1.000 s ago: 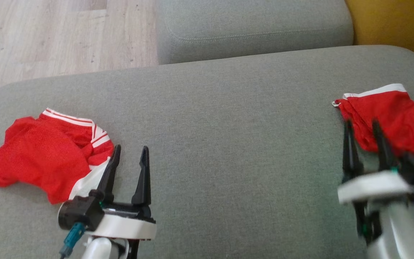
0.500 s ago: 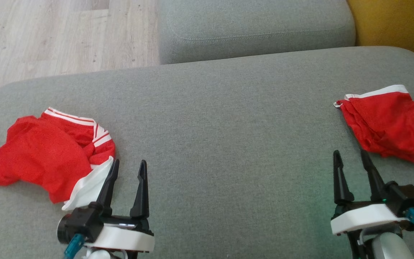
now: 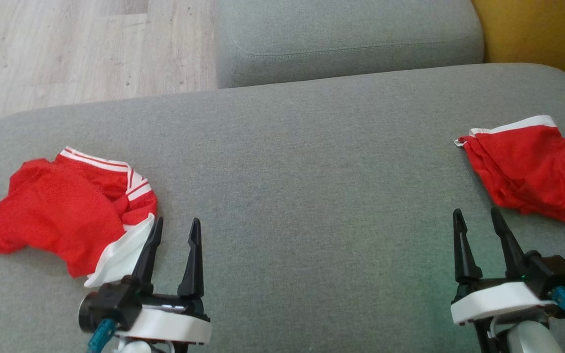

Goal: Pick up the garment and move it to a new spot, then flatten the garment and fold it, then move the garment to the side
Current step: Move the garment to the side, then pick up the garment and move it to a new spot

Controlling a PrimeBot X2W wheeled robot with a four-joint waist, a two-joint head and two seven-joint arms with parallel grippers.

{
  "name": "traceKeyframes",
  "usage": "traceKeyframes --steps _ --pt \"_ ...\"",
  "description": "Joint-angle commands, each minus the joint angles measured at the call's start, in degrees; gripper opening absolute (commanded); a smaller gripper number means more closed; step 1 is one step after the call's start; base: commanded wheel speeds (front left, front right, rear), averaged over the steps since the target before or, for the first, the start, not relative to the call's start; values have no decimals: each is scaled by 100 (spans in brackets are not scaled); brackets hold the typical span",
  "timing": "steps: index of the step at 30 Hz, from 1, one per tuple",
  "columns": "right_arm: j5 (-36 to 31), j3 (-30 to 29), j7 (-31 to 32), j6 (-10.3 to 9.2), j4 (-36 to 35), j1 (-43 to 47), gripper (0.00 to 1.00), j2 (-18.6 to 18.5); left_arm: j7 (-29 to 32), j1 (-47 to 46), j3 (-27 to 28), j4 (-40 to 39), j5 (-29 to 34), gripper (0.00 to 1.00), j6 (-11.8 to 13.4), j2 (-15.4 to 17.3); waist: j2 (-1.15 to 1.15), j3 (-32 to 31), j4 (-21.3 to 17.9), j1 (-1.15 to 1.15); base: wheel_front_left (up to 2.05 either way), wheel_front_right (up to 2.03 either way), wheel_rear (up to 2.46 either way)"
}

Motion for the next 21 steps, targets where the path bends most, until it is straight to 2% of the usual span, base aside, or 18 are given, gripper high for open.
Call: traceKeyframes --steps 1,10,21 --pt "-51 126 -63 -4 -191 -109 100 -19 -46 -169 181 -142 -39 100 31 9 0 -2 17 0 0 0 0" --pt "-68 268 -63 -4 -234 -76 100 -18 -46 -184 212 -115 -33 100 48 9 0 -57 268 0 0 0 0" --pt "134 753 -63 -4 -259 99 100 -18 -46 -155 301 -149 -19 100 112 9 0 -197 1086 0 0 0 0"
